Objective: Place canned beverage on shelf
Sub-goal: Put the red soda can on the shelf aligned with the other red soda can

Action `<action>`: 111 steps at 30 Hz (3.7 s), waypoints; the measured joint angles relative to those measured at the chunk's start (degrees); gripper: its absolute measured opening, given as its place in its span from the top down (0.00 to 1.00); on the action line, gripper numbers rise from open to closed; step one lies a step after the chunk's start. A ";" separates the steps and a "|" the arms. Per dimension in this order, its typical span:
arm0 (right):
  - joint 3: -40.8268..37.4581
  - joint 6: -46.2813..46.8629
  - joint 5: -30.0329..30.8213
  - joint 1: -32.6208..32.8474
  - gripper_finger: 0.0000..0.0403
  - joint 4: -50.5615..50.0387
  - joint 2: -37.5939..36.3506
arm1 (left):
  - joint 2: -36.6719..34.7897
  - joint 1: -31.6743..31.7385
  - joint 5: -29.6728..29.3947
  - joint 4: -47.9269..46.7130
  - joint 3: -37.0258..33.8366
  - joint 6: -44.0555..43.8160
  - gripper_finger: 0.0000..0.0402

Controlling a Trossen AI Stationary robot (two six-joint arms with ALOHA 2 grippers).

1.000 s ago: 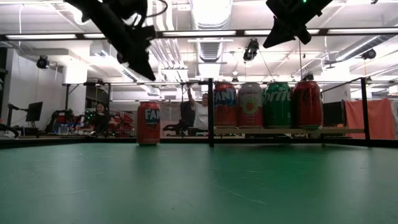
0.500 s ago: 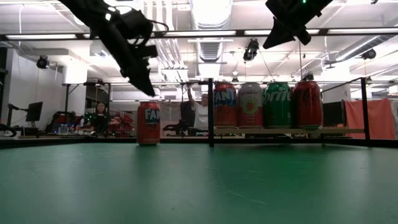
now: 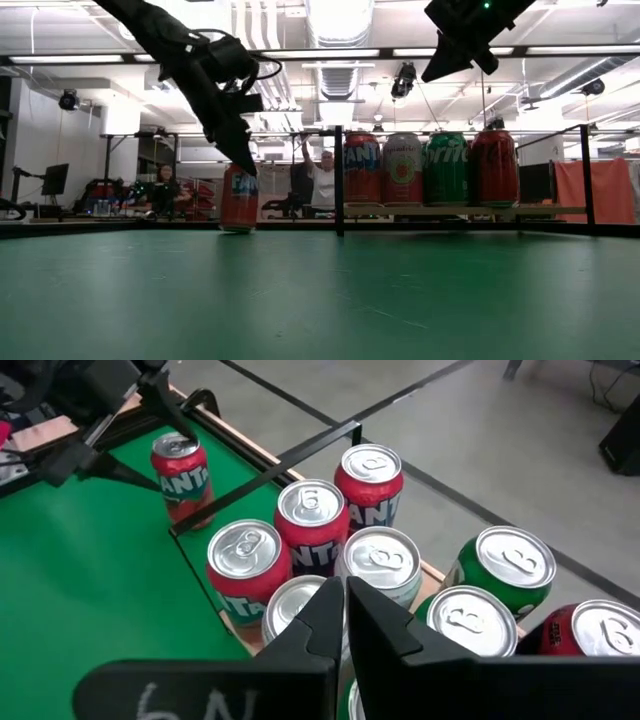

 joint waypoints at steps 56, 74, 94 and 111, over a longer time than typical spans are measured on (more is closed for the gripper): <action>0.04 -0.68 -11.08 5.66 0.98 0.04 -0.24 | -7.00 -3.39 -0.61 16.86 -14.45 -6.33 0.28; -2.34 -7.63 -10.44 19.71 0.98 11.16 8.57 | -18.54 -26.92 -3.12 13.24 -4.60 -10.80 0.28; 4.02 -2.51 -11.95 22.70 0.71 13.78 17.31 | -13.89 -38.10 -7.11 19.68 -3.42 -14.18 0.28; 13.95 0.99 -1.27 34.59 0.21 6.67 25.53 | -8.19 -43.24 -7.06 25.18 2.96 -12.73 0.28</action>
